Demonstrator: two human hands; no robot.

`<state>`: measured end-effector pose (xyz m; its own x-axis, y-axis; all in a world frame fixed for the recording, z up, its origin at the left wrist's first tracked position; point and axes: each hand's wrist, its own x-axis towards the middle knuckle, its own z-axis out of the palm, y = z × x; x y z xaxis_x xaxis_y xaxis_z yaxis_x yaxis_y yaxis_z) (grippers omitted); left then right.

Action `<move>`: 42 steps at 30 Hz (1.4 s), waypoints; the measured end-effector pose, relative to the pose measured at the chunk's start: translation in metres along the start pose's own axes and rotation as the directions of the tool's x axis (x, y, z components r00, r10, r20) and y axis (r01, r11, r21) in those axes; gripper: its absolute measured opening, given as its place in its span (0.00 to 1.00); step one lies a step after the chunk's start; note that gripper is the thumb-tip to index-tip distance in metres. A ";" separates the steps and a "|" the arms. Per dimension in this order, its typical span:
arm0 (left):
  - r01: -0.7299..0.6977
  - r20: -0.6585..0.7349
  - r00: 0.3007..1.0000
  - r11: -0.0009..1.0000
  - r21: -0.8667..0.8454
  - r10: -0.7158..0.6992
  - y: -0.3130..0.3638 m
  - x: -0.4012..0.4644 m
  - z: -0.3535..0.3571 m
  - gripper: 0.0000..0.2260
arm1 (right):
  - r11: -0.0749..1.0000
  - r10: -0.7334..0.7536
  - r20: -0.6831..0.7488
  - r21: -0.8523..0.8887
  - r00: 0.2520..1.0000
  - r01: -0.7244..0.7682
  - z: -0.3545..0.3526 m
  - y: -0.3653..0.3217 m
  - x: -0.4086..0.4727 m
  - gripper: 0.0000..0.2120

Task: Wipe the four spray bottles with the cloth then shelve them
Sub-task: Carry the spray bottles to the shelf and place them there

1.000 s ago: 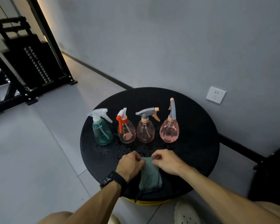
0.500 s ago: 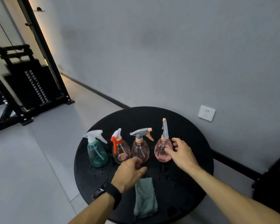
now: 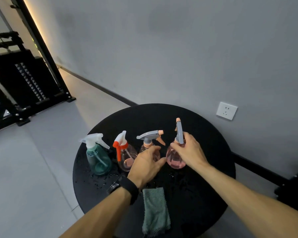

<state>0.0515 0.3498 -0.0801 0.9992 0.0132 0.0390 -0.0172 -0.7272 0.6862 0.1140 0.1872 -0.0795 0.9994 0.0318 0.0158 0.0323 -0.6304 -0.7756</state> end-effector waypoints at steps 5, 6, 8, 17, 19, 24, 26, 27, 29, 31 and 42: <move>0.020 0.025 0.999 1.000 -0.001 -0.020 0.000 0.007 -0.001 0.22 | 0.999 0.021 -0.016 -0.036 1.000 -0.022 0.002 0.001 0.004 0.13; 0.023 0.028 0.999 1.000 0.001 -0.023 0.001 0.007 -0.001 0.22 | 0.999 0.023 -0.017 -0.049 1.000 -0.024 0.002 0.001 0.004 0.13; 0.025 0.034 0.999 1.000 0.009 -0.025 0.005 0.007 -0.002 0.21 | 0.997 0.017 -0.016 -0.077 1.000 -0.019 0.001 -0.001 0.004 0.13; -0.019 0.048 0.999 0.999 0.030 0.018 0.032 -0.005 -0.015 0.22 | 0.997 -0.004 0.014 -0.073 1.000 0.005 -0.015 -0.003 -0.023 0.12; -0.030 0.058 0.998 0.999 0.026 0.028 0.040 -0.010 -0.018 0.23 | 0.998 -0.015 0.023 -0.065 1.000 0.016 -0.026 -0.006 -0.032 0.12; -0.058 0.075 0.996 0.998 0.010 0.057 0.068 -0.024 -0.031 0.24 | 0.997 -0.053 0.012 -0.054 0.998 0.054 -0.060 -0.020 -0.057 0.10; -0.079 0.076 0.994 0.997 0.013 0.078 0.083 -0.031 -0.036 0.24 | 0.995 -0.082 -0.005 -0.063 0.997 0.081 -0.078 -0.027 -0.068 0.10; -0.094 0.075 0.993 0.995 0.017 0.092 0.091 -0.034 -0.038 0.24 | 0.994 -0.093 -0.012 -0.066 0.996 0.092 -0.087 -0.031 -0.074 0.09; -0.126 0.076 0.989 0.992 0.019 0.124 0.109 -0.042 -0.041 0.24 | 0.991 -0.111 -0.032 -0.073 0.993 0.109 -0.107 -0.037 -0.088 0.07; -0.165 0.076 0.983 0.986 0.008 0.164 0.130 -0.051 -0.043 0.24 | 0.990 -0.125 -0.069 -0.067 0.990 0.121 -0.129 -0.042 -0.104 0.04; -0.389 0.132 0.910 0.920 -0.052 0.393 0.228 -0.104 -0.019 0.24 | 0.994 -0.099 -0.166 -0.067 0.981 0.089 -0.227 -0.038 -0.199 0.02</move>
<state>-0.0569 0.1953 0.0861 0.9075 -0.3644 0.2088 -0.4067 -0.6383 0.6536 -0.0829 0.0291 0.0897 0.9797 -0.0356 0.1973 0.1218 -0.6759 -0.7269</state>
